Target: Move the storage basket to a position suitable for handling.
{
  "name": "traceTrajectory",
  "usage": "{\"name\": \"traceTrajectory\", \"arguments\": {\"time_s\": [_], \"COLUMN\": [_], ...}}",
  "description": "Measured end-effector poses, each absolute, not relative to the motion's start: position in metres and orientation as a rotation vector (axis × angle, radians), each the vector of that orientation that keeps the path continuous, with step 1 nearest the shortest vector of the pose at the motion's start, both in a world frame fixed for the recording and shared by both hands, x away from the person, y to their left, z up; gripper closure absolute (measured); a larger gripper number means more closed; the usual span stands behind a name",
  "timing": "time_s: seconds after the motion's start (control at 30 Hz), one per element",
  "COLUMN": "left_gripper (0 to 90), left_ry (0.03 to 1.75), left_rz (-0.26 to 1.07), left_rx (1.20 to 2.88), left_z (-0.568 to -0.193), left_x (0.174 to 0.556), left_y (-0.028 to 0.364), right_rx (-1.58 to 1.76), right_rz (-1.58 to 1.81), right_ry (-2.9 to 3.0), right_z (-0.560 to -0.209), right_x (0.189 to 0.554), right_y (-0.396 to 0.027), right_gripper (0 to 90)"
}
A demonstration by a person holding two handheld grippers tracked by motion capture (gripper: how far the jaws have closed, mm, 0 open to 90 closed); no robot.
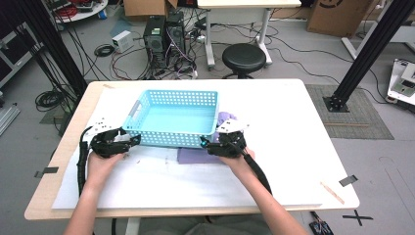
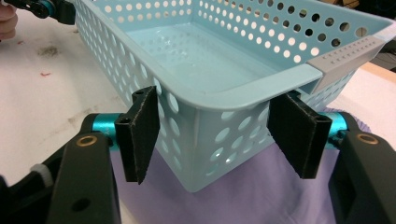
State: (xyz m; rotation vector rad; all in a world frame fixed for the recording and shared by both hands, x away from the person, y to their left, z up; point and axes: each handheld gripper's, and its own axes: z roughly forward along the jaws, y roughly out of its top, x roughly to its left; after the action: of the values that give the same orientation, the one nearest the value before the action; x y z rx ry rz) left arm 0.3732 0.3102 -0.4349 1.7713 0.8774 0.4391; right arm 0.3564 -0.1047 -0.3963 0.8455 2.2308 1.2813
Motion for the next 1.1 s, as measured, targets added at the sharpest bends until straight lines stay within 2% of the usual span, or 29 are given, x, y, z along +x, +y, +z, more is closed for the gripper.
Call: {"name": "traceTrajectory", "arguments": {"time_s": [0.33, 0.6, 0.8, 1.1], "left_gripper": [36.8, 36.8, 36.8, 37.1], "left_ry": [0.895, 0.909, 0.928, 0.93], "left_rz": [0.425, 0.42, 0.437, 0.445], "left_rx": [1.753, 1.666, 1.687, 1.635], "left_z": [-0.424, -0.422, -0.417, -0.418], "left_x": [0.379, 0.387, 0.395, 0.406], "left_y": [0.29, 0.269, 0.25, 0.223], "right_rx": [0.876, 0.889, 0.932, 1.03], "right_rz": [1.314, 1.297, 1.282, 1.298], "right_ry": [2.241, 2.273, 2.294, 2.28], "right_z": [-0.383, -0.367, -0.367, -0.371], "right_x": [0.369, 0.388, 0.396, 0.409], "right_y": [-0.126, -0.148, -0.161, -0.186], "right_gripper": [34.9, 34.4, 34.2, 31.9]}}
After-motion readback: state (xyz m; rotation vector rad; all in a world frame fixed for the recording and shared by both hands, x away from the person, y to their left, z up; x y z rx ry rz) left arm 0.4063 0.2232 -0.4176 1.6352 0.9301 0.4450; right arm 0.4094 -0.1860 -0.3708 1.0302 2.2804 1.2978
